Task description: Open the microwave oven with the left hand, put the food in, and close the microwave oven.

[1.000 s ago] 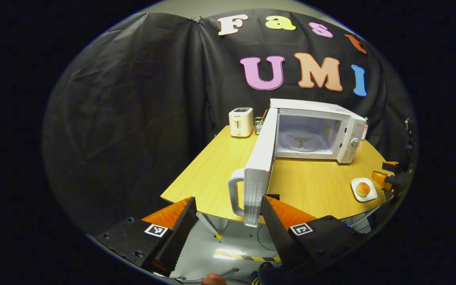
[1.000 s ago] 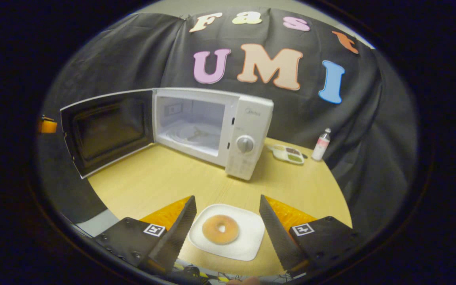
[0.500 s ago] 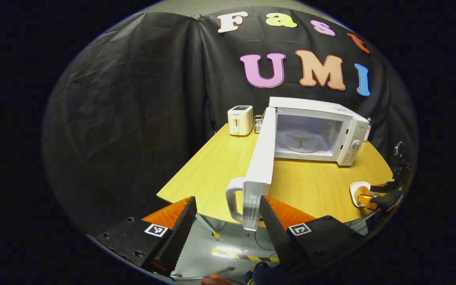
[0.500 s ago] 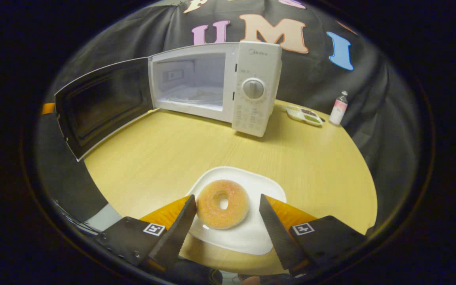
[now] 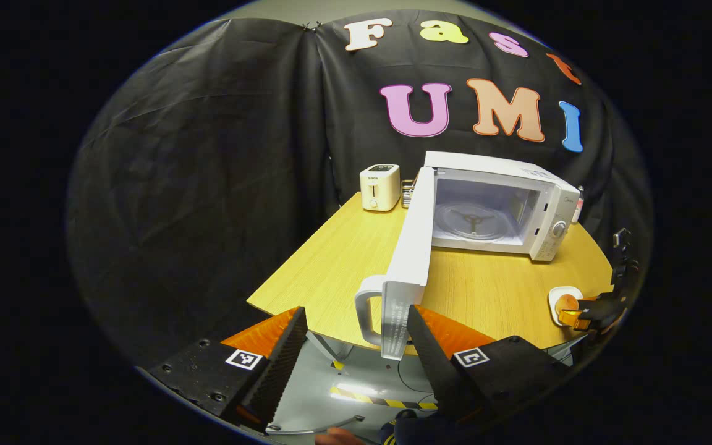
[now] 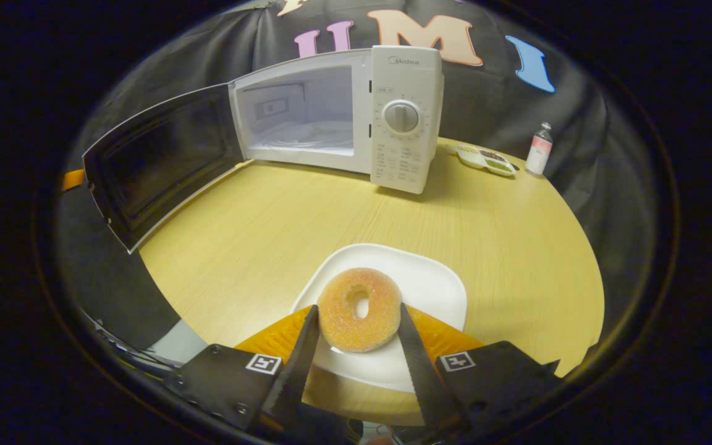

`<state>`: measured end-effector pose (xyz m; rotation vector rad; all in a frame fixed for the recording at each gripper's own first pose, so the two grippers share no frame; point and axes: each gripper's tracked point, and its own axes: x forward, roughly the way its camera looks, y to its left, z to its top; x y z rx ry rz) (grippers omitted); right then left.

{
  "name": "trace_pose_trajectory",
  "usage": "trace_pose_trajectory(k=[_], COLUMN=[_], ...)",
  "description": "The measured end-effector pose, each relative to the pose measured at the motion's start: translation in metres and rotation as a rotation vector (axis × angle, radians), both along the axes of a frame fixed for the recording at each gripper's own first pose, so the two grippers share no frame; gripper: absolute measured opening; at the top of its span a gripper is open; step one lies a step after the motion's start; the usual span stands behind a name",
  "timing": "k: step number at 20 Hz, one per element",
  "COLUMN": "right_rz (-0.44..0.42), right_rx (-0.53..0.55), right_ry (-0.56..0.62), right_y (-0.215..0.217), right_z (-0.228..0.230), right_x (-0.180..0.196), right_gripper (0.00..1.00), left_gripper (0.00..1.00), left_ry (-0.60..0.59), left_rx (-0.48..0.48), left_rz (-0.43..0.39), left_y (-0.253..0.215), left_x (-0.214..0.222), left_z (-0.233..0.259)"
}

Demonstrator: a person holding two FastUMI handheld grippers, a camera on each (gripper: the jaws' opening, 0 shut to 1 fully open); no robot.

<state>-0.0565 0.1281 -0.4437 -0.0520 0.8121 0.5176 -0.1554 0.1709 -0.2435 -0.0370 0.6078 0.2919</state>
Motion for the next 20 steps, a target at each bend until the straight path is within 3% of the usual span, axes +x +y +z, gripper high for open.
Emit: trace_pose_trajectory(k=[4,8,11,14,15,16,18,20], right_rz=[-0.017,-0.054,-0.109,-0.211,-0.259,-0.301,-0.402,-0.478], right_rx=[0.061,0.183,0.305,0.407,0.452,0.494,0.584,0.656], right_ry=[-0.022,-0.023,0.022,0.057,0.069,0.09,0.136,0.145], right_y=[0.011,0.044,0.079,0.115,0.129,0.143,0.173,0.203], right_z=[0.022,0.055,0.079,0.102,0.112,0.117,0.127,0.133], right_x=[0.013,0.028,0.042,0.066,0.076,0.083,0.098,0.115], right_gripper=[0.72,0.72,0.72,0.72,0.77,0.72,0.77,0.75], left_gripper=[0.97,0.97,0.96,0.96,0.96,0.99,0.98,0.98], left_ry=[-0.005,-0.029,-0.079,-0.109,-0.11,-0.102,-0.103,-0.109], left_rx=[-0.003,-0.073,-0.019,0.006,0.006,0.011,0.014,-0.006], left_rz=[0.007,0.006,-0.023,-0.102,-0.142,-0.178,-0.258,-0.313], left_y=[0.0,-0.007,0.0,0.002,0.0,0.001,0.003,0.012], left_x=[-0.004,-0.01,-0.006,0.003,0.007,0.009,0.012,0.012], left_z=[0.001,0.004,0.023,0.033,0.031,0.027,0.027,0.024])
